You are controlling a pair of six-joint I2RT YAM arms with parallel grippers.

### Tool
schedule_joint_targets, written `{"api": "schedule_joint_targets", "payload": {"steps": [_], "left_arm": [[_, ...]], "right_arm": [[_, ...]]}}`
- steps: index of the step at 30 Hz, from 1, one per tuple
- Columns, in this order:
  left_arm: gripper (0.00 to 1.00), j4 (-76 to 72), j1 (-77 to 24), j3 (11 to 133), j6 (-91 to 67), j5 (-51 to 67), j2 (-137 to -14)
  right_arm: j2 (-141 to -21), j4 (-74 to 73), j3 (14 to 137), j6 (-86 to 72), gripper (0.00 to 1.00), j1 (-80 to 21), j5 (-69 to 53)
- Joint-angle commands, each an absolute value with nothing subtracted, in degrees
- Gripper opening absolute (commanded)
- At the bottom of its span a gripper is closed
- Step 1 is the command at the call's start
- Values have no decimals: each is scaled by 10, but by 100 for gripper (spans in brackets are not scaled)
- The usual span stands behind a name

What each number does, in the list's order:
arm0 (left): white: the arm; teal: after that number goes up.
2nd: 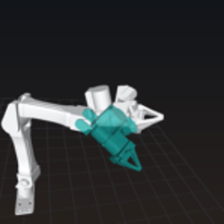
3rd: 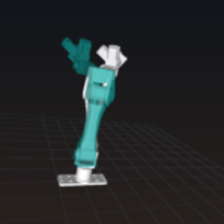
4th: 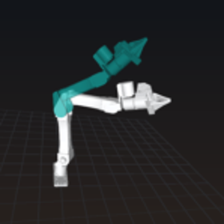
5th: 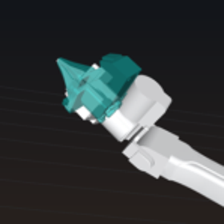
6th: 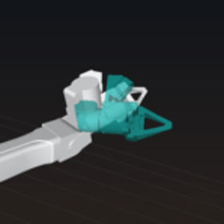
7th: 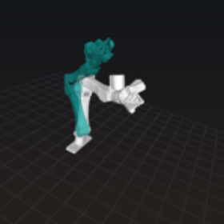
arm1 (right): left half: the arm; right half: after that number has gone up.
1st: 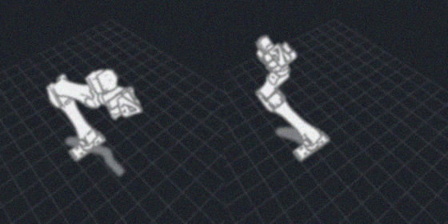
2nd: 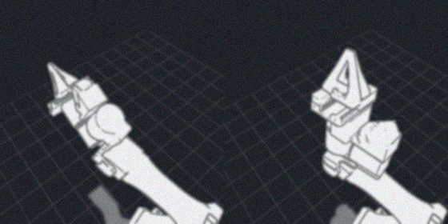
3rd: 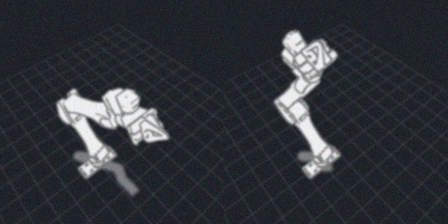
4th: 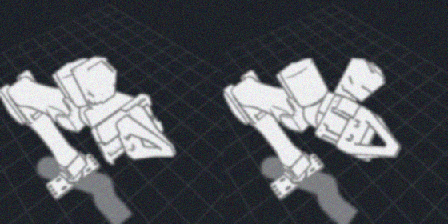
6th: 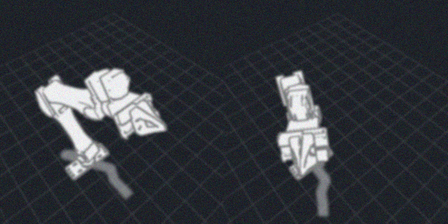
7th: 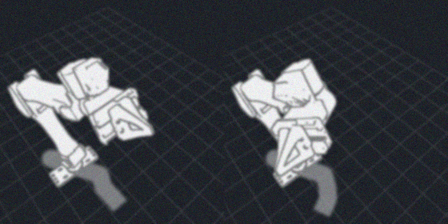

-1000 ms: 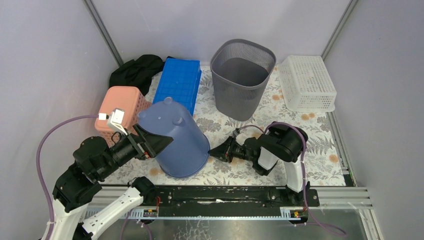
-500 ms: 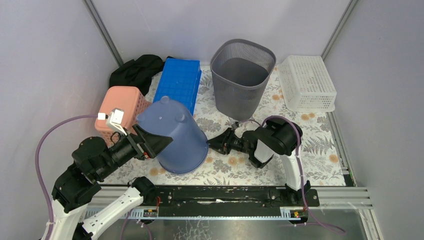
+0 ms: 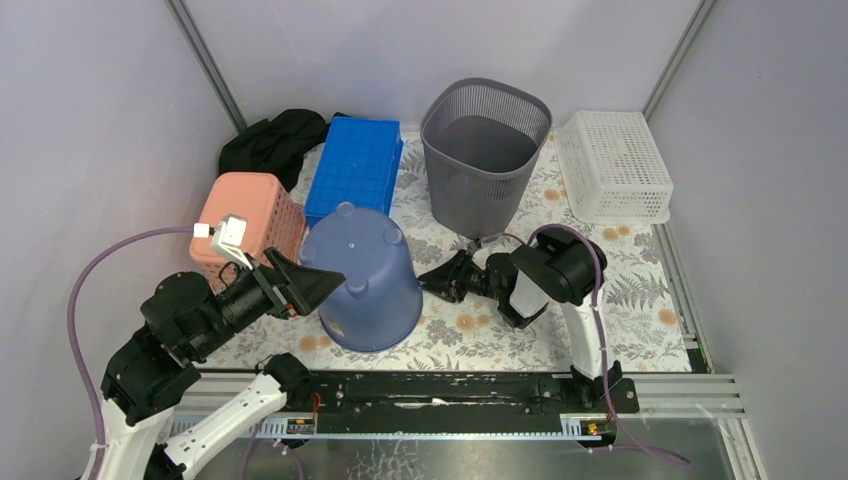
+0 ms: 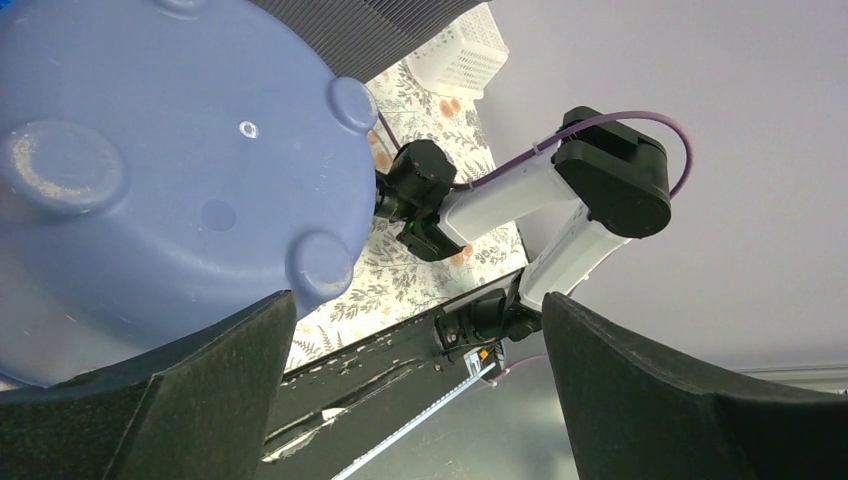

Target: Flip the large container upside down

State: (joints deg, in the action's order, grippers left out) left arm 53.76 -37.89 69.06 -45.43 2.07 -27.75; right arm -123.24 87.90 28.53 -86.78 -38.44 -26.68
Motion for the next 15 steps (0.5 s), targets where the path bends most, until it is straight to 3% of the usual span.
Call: {"api": "schedule_joint_targets", "payload": {"steps": [1, 9, 15], "left_arm": [[100, 516, -382, 703, -442, 10, -283], [100, 515, -382, 702, -441, 9, -287], [100, 514, -382, 711, -440, 7, -296]], "right_arm": [[-1203, 807, 300, -827, 44, -379, -286], [-1145, 694, 306, -777, 45, -366, -293], [-1038, 492, 337, -680, 51, -352, -290]]}}
